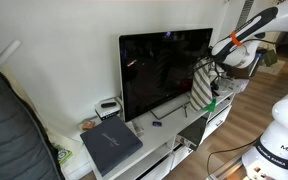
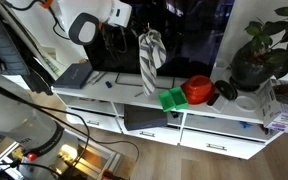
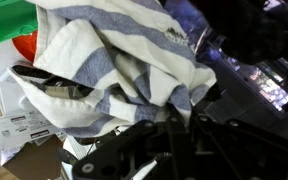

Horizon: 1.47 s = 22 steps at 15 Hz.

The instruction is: Move the grey towel to the left

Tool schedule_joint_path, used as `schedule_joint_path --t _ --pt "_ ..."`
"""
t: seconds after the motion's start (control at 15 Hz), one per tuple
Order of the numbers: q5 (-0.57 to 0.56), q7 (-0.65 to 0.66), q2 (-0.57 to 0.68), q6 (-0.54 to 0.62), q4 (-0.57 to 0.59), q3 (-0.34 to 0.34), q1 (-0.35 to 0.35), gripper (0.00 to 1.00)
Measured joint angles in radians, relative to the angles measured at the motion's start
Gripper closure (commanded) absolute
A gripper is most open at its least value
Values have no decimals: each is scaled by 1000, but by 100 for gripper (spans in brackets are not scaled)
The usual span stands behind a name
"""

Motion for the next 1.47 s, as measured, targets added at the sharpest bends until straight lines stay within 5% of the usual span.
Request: schedule_joint_path --t 0.93,1.47 --pt "10 -3 42 -30 -1 83 39 98" --pt "17 81 0 -83 4 125 216 98"
